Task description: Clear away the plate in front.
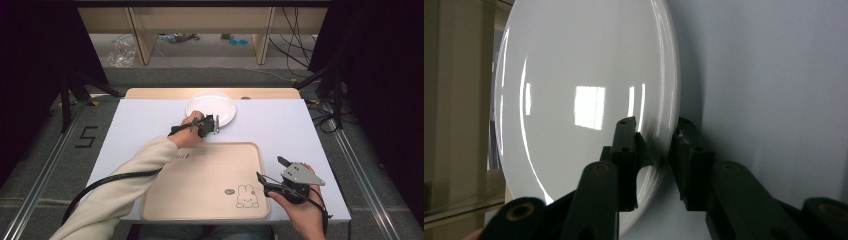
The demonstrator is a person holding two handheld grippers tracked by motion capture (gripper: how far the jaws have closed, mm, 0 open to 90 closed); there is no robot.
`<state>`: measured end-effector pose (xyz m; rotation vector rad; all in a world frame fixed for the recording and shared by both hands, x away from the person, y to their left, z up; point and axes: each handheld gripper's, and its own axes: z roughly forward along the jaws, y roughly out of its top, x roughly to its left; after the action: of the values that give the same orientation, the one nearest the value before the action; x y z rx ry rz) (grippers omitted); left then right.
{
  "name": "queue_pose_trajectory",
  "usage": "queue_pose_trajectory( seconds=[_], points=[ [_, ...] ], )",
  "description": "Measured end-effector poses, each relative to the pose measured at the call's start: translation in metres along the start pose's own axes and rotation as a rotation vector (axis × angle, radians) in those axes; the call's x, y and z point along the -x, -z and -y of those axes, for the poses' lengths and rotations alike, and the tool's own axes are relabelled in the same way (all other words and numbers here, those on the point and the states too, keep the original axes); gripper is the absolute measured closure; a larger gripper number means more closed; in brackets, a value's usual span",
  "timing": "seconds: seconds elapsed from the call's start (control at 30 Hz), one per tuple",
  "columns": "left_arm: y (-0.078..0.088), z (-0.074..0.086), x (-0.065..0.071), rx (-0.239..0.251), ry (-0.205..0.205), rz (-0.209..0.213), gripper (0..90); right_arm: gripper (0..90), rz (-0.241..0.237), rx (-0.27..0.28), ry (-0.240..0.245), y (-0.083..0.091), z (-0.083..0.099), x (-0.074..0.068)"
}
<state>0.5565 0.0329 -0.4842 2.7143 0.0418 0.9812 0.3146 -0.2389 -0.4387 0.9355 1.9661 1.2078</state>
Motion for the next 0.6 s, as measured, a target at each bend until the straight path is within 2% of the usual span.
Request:
queue_pose_trajectory(
  seconds=[0.13,0.2,0.33,0.37,0.4,0.43,0.47,0.6],
  points=[
    [0.0003,-0.0019,0.0019,-0.019,-0.004,-0.013,75.8,18.3,-0.003,-0.003,-0.005,0.0003,0.0001,-0.0001],
    [0.0,-0.0027,0.0034,-0.02,0.007,-0.02,76.3,18.5,-0.007,-0.003,-0.004,0.0003,0.0002,-0.0002],
    [0.0008,-0.0044,0.0048,-0.034,-0.004,-0.029,78.0,19.1,-0.012,-0.004,-0.006,0.0003,0.0004,0.0],
    [0.0003,-0.0048,0.0067,-0.024,0.002,-0.04,78.0,19.1,-0.012,-0.004,-0.006,0.0003,0.0004,0.0],
    [0.0005,-0.0051,0.0078,-0.025,-0.007,-0.052,78.6,19.2,-0.013,-0.006,-0.005,0.0002,0.0005,0.0001],
    [0.0022,-0.0056,0.0072,-0.048,-0.027,-0.056,79.3,19.2,-0.014,-0.007,-0.006,0.0004,0.0005,0.0002],
    [0.0023,-0.0058,0.0072,-0.039,-0.028,-0.066,79.8,19.4,-0.02,-0.009,-0.007,0.0006,0.0005,0.0004],
    [0.01,-0.0072,0.0031,-0.025,-0.007,-0.104,82.9,19.7,-0.022,-0.01,-0.007,0.0007,0.0005,0.0003]
  ],
)
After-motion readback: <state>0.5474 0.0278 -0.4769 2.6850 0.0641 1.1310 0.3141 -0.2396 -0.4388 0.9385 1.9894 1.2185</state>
